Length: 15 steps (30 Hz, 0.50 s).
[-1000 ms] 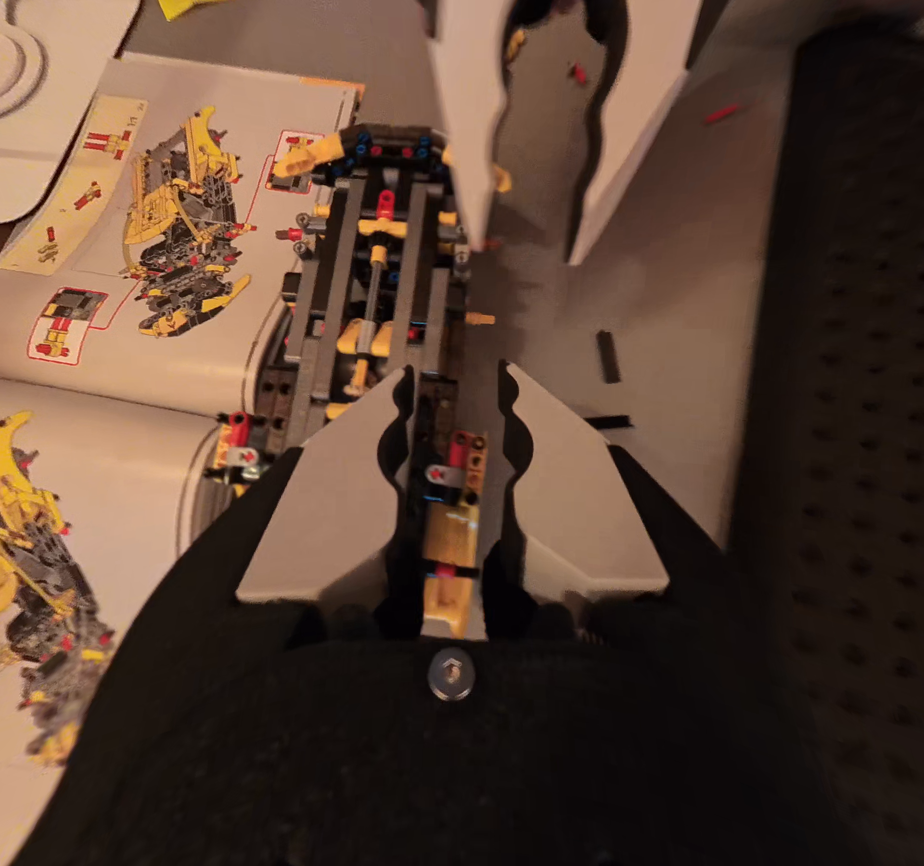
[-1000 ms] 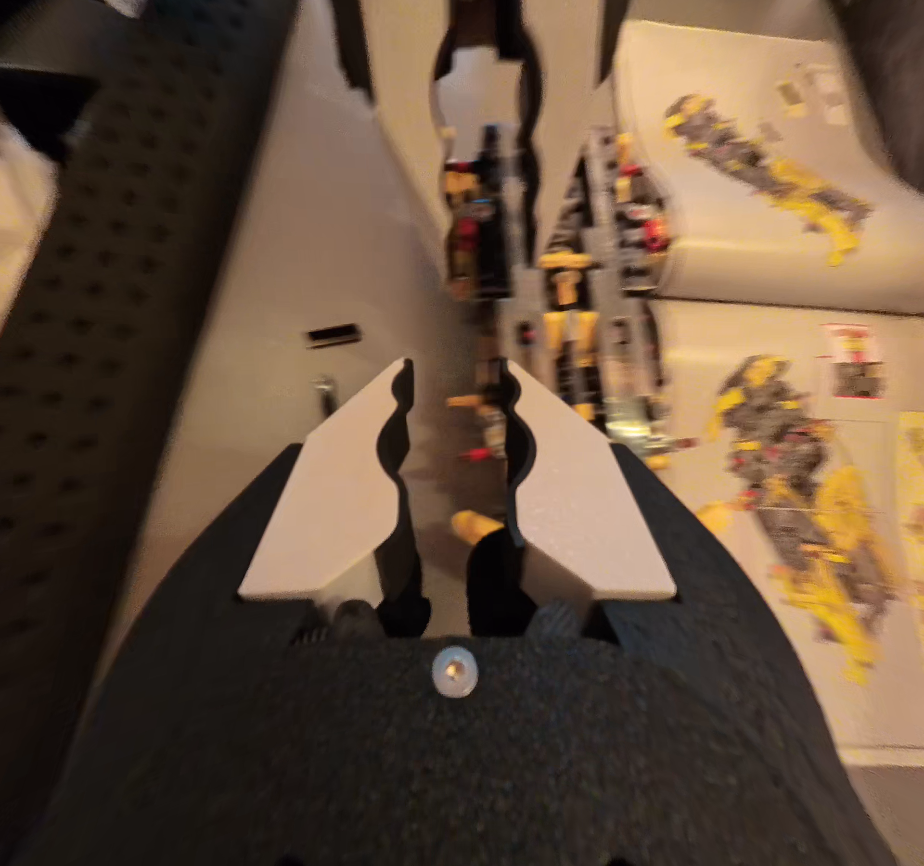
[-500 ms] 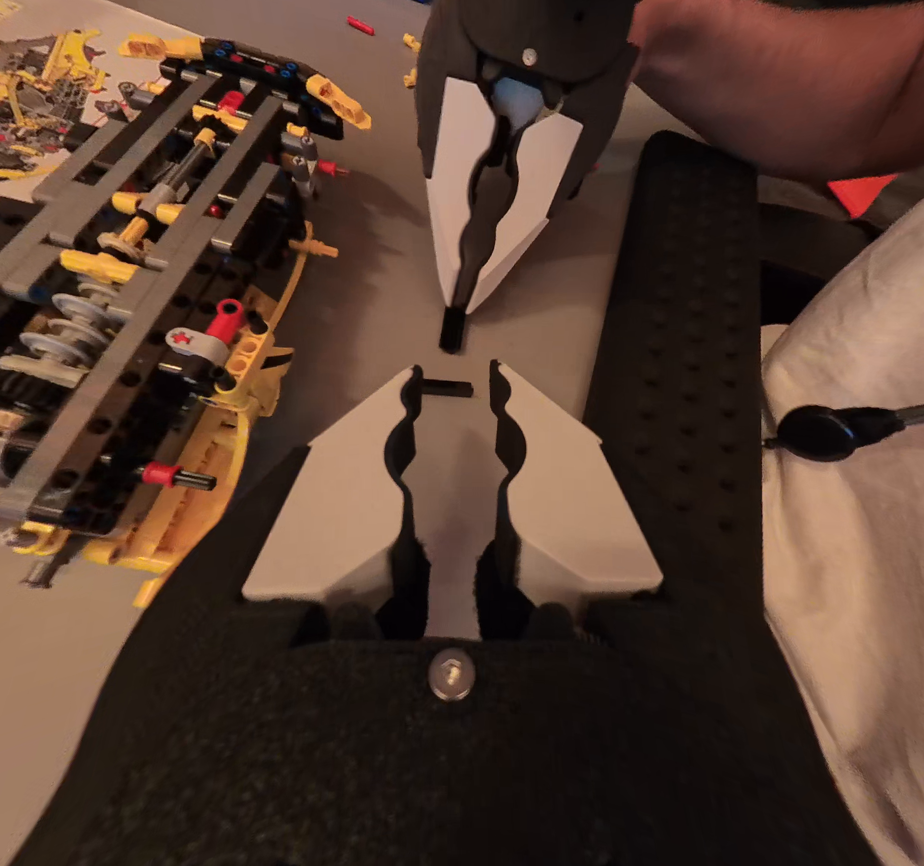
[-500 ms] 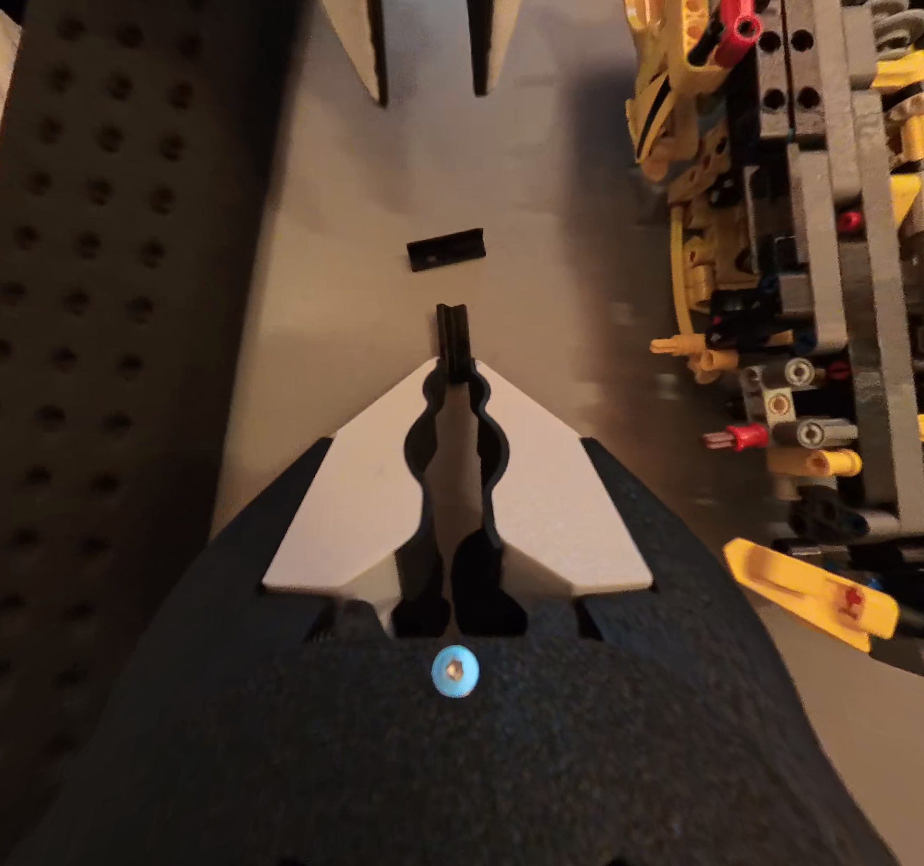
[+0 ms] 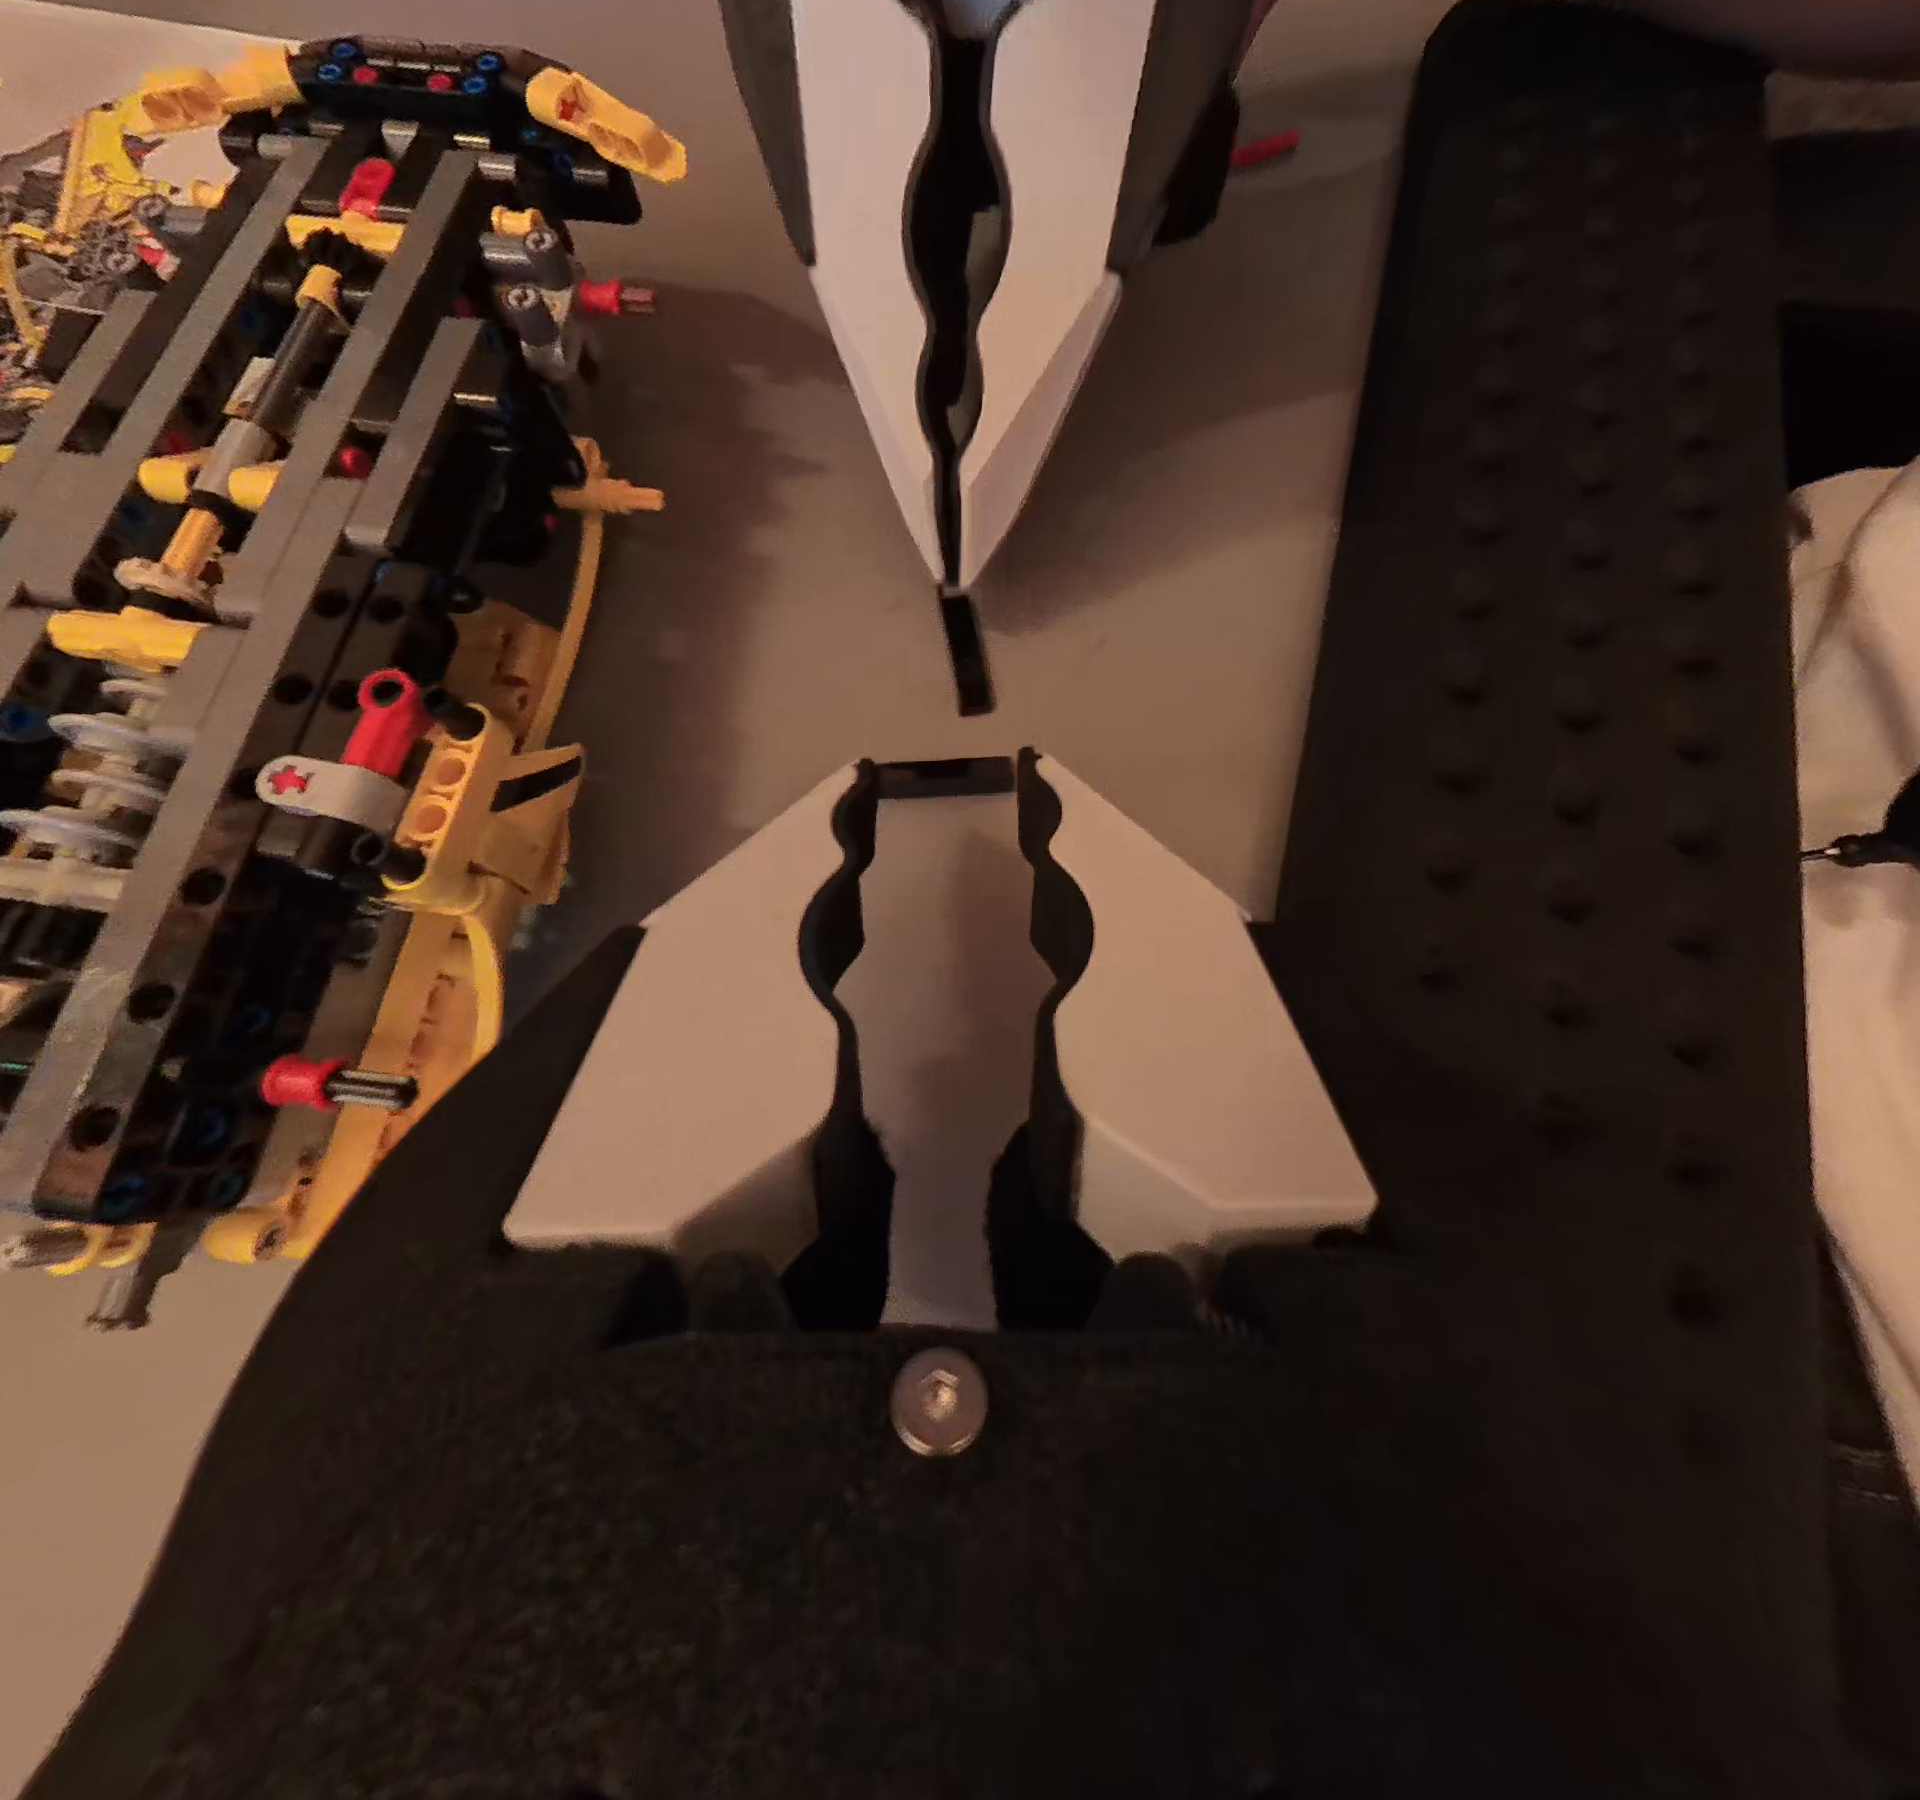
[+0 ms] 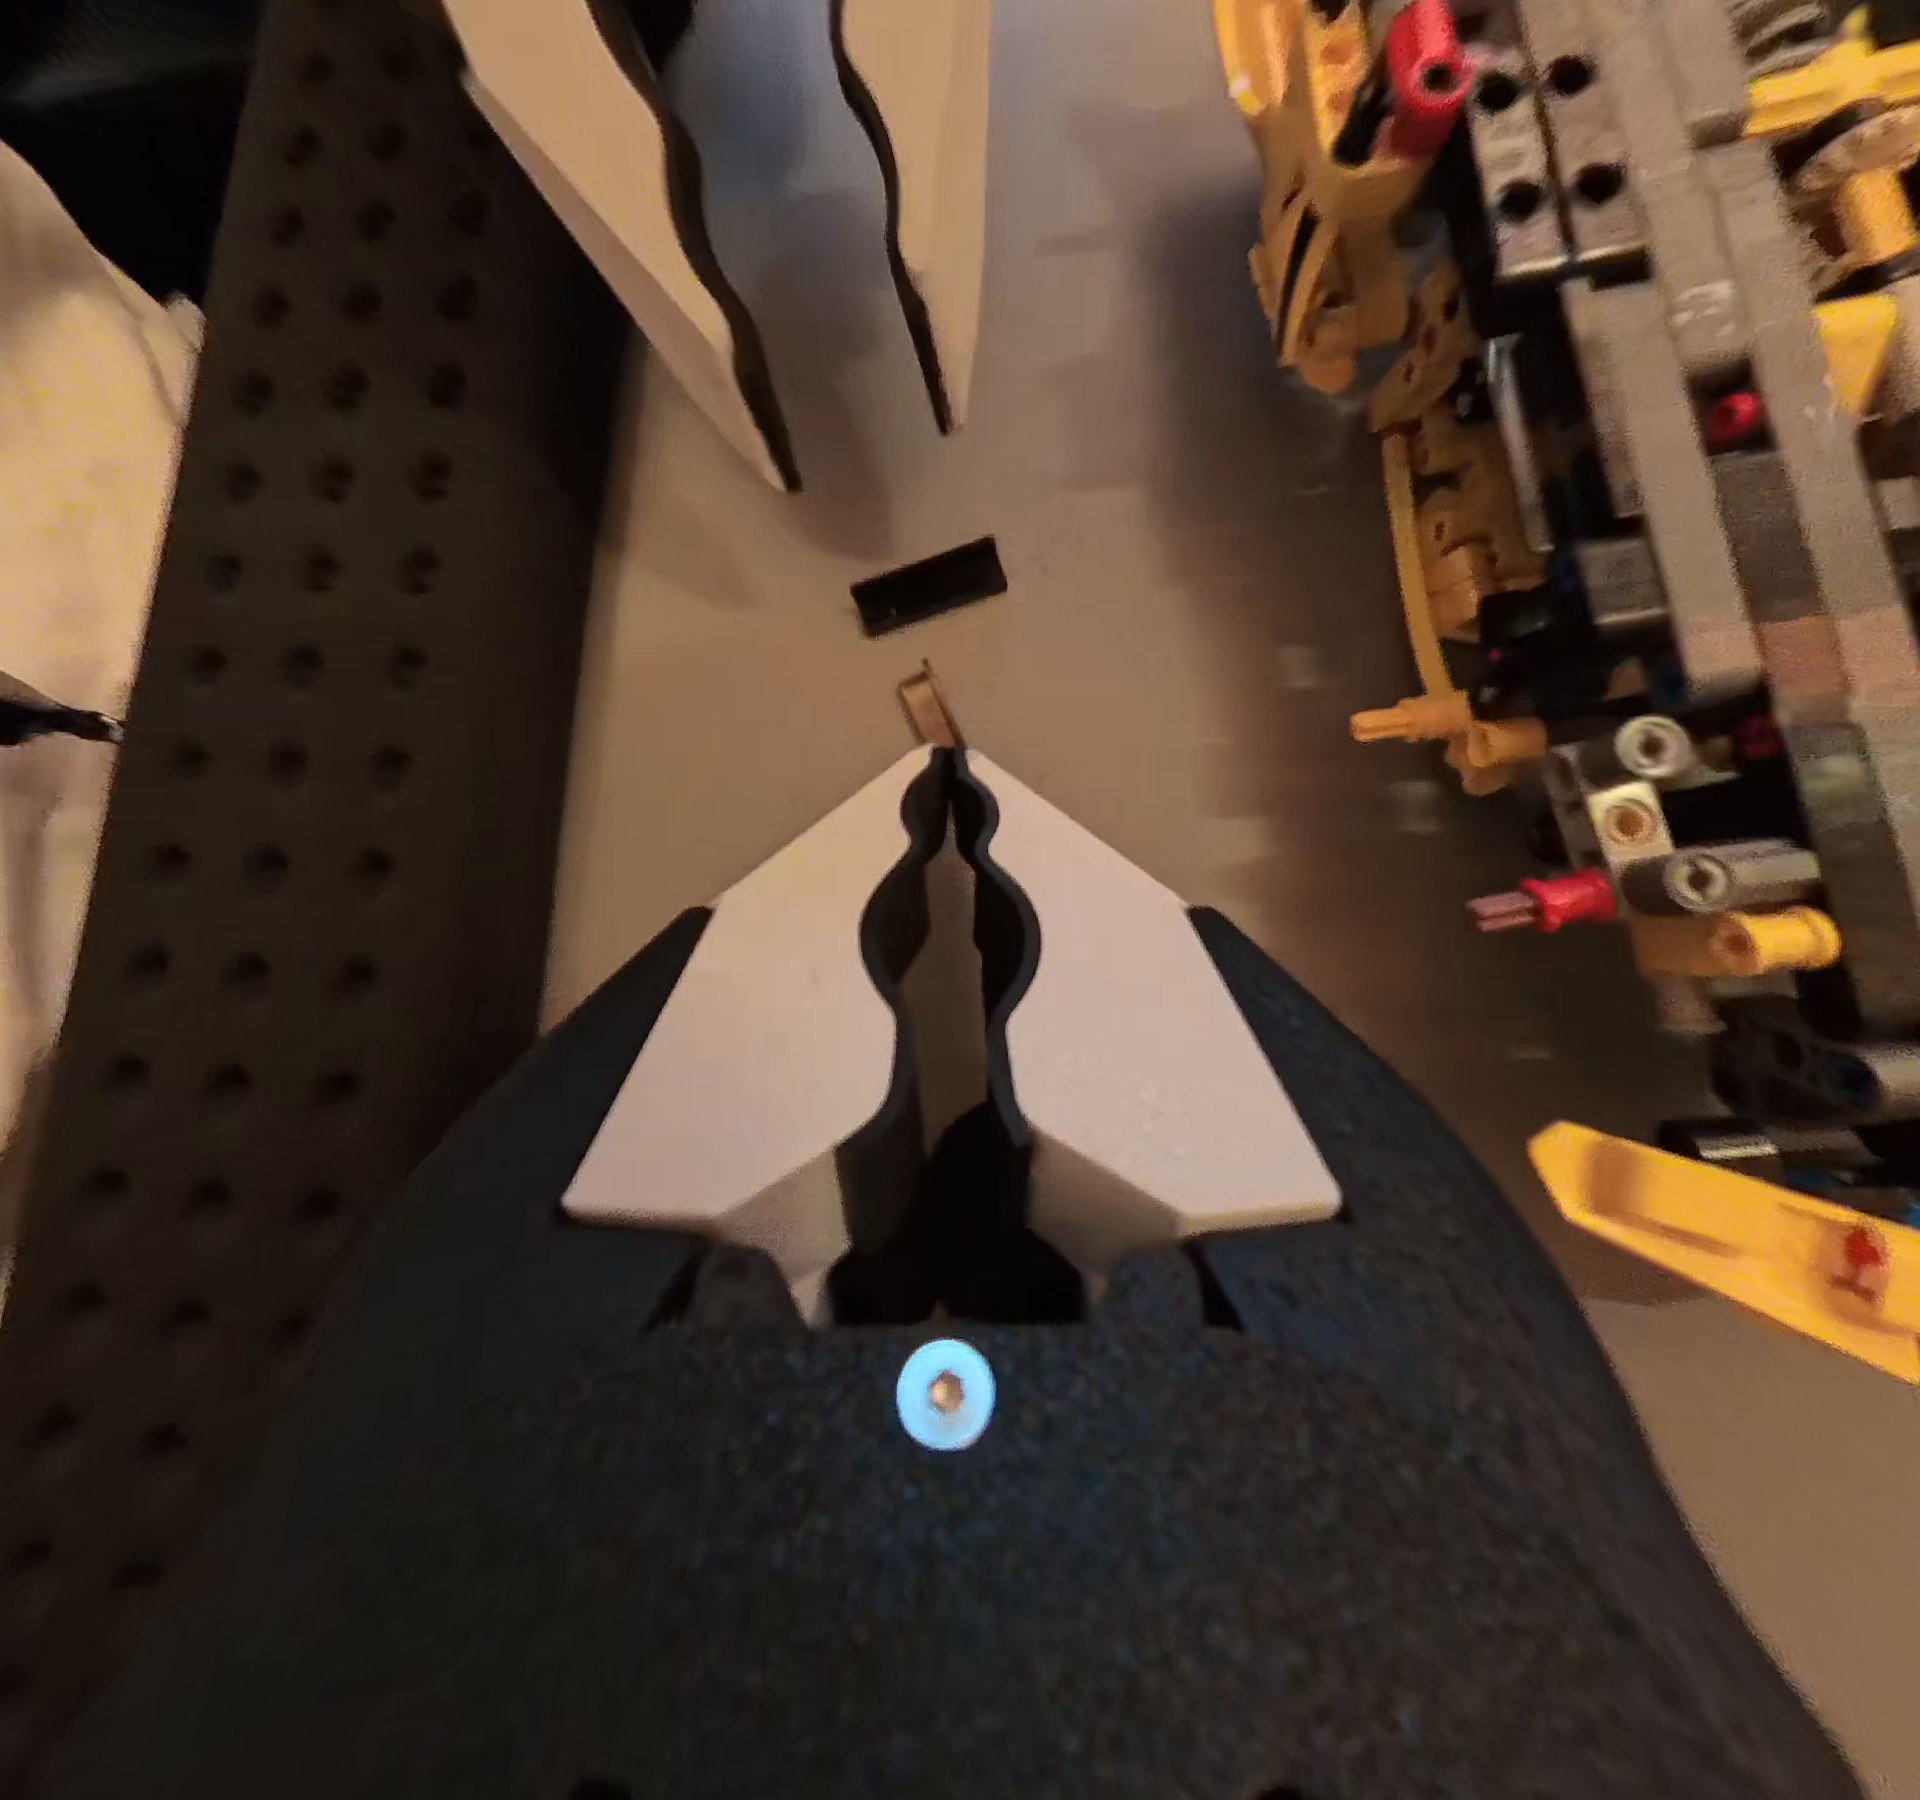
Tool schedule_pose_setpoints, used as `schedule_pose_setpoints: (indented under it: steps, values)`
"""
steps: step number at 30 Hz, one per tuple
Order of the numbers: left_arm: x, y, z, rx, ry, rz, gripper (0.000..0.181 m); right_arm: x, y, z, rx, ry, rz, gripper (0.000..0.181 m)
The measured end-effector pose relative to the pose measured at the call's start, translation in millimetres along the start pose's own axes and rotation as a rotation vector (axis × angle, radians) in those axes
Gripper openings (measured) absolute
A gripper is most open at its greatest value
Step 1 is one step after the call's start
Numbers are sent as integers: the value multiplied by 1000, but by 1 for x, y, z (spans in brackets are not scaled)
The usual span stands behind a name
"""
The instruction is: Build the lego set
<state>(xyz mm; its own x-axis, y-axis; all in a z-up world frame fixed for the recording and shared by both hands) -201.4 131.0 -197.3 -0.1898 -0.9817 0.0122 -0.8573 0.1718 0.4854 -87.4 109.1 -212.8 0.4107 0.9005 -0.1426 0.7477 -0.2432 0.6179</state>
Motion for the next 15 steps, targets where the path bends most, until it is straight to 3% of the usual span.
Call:
schedule_pose_setpoints:
  steps: [3,7,15]
  values:
    - [-5,0,2,-9,-21,-24,27,1,8,-4,41,27,28,0]
    - [-5,-2,-1,86,18,-10,24,1,0,2,0,126,104,6]
    - [-9,2,-2,170,104,23,24,3,-3,2,-3,90,115,0]
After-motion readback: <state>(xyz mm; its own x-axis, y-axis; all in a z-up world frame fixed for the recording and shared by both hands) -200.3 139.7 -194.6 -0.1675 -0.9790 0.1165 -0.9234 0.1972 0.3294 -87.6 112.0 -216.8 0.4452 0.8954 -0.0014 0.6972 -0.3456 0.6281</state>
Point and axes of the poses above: each gripper's, where its closed fingertips meet, y back along the fingers, z out of its underside, x = y × z across the jaws, the point moved 5 cm from there along y, back along the fingers, and after that the axes turned 9 degrees about x, right-handed, at the moved point
